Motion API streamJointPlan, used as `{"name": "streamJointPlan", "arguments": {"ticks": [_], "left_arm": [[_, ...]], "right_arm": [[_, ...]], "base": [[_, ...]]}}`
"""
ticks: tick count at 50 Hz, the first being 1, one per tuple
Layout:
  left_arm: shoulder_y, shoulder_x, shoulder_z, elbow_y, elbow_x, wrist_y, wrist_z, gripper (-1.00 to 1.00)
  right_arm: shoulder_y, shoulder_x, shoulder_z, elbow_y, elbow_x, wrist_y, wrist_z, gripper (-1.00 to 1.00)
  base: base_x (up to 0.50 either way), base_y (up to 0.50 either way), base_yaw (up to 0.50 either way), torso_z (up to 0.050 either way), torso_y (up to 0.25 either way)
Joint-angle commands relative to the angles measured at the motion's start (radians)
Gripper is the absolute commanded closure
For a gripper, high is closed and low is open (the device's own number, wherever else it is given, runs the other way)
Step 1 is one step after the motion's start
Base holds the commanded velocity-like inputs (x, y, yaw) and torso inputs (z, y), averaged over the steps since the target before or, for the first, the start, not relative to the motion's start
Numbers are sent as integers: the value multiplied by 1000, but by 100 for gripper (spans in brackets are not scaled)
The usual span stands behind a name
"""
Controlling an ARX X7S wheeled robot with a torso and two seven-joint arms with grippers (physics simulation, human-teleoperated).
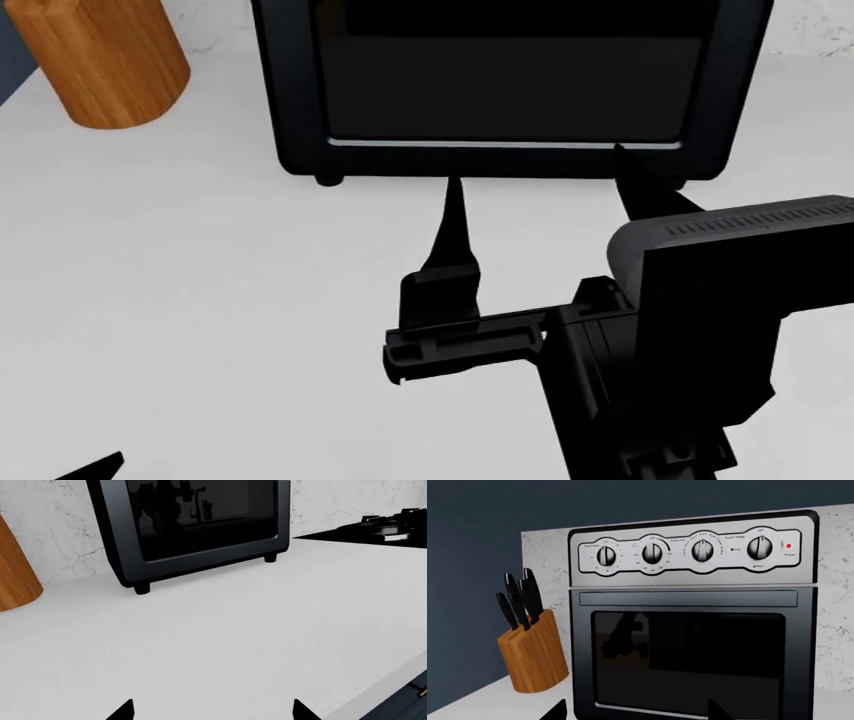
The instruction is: Decrease the toaster oven temperature.
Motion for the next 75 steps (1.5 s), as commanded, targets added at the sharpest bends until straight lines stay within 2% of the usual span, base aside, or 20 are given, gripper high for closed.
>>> {"name": "streamJointPlan", "arguments": {"ticks": [1, 7, 12, 28, 32, 37, 38, 42, 45, 49, 57, 67, 72, 75], "left_arm": [[-3, 12, -4, -30, 16, 13, 11, -100], [-2, 9, 2, -31, 17, 14, 10, -100], [-5, 7, 5, -31, 16, 10, 7, -100], [-10, 2, 10, -33, 13, 8, 1, -100], [-14, 2, 10, -34, 11, 6, -2, -100], [-20, 1, 13, -38, 8, 5, -2, -100], [-22, 0, 14, -40, 9, 5, -1, -100], [-28, 0, 19, -46, 6, 7, 2, -100], [-37, 0, 26, -60, 8, 10, 6, -100], [-41, 0, 25, -63, 4, 12, 6, -100], [-67, -5, 31, -86, 3, 14, 15, -100], [-107, -5, 33, -104, -10, -13, 13, -100], [-223, 0, 37, -129, -46, -94, 18, -100], [-246, -4, 39, -125, -52, -119, 16, -100]], "right_arm": [[1, -9, 11, 2, 6, -4, -5, -100], [23, -5, 4, 7, 15, 31, 18, -100], [7, -1, 2, 15, 18, -6, 8, -100], [-7, 10, -1, 10, 33, -16, 29, -100], [12, 4, 9, -34, 55, 57, 70, -100], [101, -30, 75, -97, 119, 250, 148, -100], [128, -32, 90, -101, 160, 289, 185, -100], [203, 38, 119, -12, 552, 289, 534, -100], [298, 64, 74, 89, 757, 286, 765, -100], [376, 68, 26, 164, 838, 265, 853, -100], [470, 34, -98, 246, 756, 238, 907, -100], [535, 20, -242, 331, 593, 143, 841, -100], [591, -21, -333, 431, 509, 90, 813, -100], [626, -27, -330, 465, 506, 77, 811, -100]], "base": [[312, -39, 0, 0, 0], [52, -6, 0, 0, 0], [0, 0, 0, 0, 0], [338, 0, 0, 0, 1], [0, 0, 0, 0, 0], [0, 0, 0, 0, 0], [0, 0, 0, 0, 0], [0, 0, 0, 0, 0], [0, 0, 0, 0, 0], [0, 0, 0, 0, 0], [0, 0, 0, 0, 0], [0, 0, 0, 0, 0], [0, 0, 0, 0, 0], [0, 0, 0, 0, 0]]}}
